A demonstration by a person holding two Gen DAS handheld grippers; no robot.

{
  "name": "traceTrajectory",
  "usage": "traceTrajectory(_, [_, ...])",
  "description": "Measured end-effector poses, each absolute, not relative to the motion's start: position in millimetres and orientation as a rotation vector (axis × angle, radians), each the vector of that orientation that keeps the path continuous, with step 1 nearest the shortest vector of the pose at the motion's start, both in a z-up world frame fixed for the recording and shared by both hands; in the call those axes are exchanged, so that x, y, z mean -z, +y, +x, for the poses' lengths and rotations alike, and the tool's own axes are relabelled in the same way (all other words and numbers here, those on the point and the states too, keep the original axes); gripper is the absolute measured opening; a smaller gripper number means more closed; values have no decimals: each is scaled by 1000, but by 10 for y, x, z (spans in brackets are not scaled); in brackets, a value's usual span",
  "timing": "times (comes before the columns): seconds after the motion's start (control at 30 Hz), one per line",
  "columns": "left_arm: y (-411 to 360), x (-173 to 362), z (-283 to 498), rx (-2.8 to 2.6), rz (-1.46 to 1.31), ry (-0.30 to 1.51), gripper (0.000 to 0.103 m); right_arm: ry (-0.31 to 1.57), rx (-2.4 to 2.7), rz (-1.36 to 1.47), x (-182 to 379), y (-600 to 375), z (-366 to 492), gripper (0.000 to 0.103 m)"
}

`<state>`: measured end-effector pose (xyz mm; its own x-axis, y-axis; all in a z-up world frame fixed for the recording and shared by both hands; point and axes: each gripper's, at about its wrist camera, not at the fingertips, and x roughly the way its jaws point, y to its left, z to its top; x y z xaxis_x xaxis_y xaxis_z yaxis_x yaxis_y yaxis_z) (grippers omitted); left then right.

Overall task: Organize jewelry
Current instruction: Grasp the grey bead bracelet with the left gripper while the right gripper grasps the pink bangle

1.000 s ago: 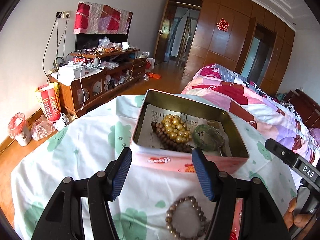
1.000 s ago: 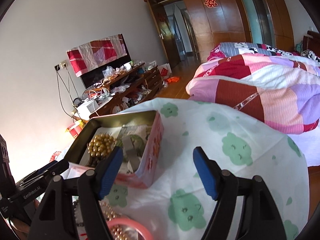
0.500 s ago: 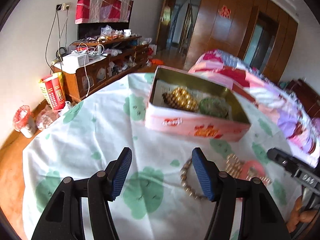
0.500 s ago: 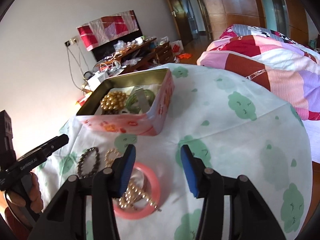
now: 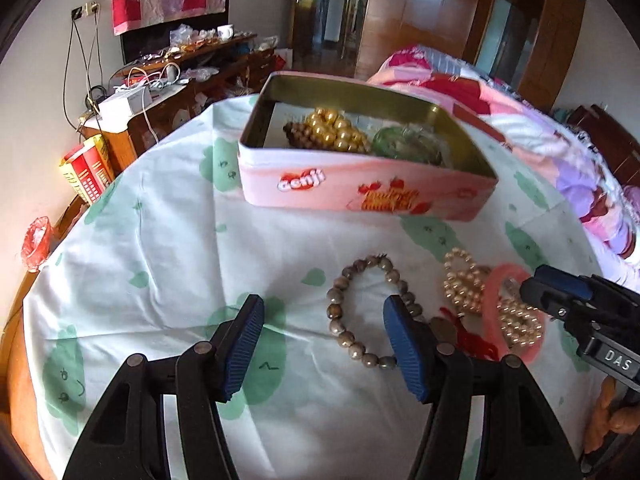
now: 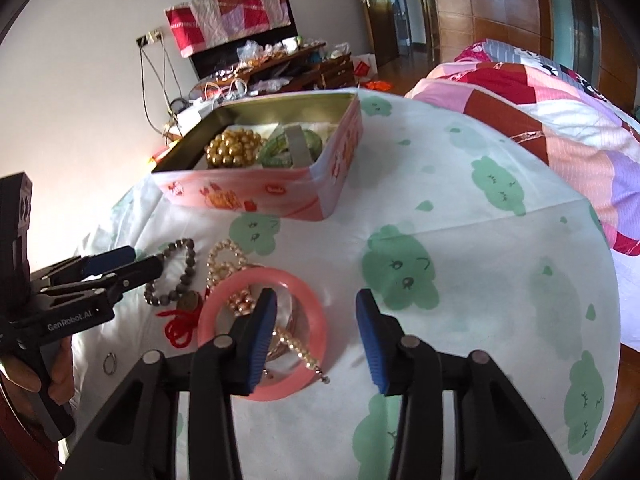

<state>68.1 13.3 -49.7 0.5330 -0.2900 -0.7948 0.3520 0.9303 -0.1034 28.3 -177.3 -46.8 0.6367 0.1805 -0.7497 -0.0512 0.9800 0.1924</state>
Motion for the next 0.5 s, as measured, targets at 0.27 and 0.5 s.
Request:
traceTrajectory(0.27, [48, 493, 625, 386, 140, 921, 27, 917, -135, 121, 521, -1657, 371, 41])
traceTrajectory(0.5, [48, 481, 603, 422, 128, 915, 8, 915, -139, 84, 527, -1582, 339, 14])
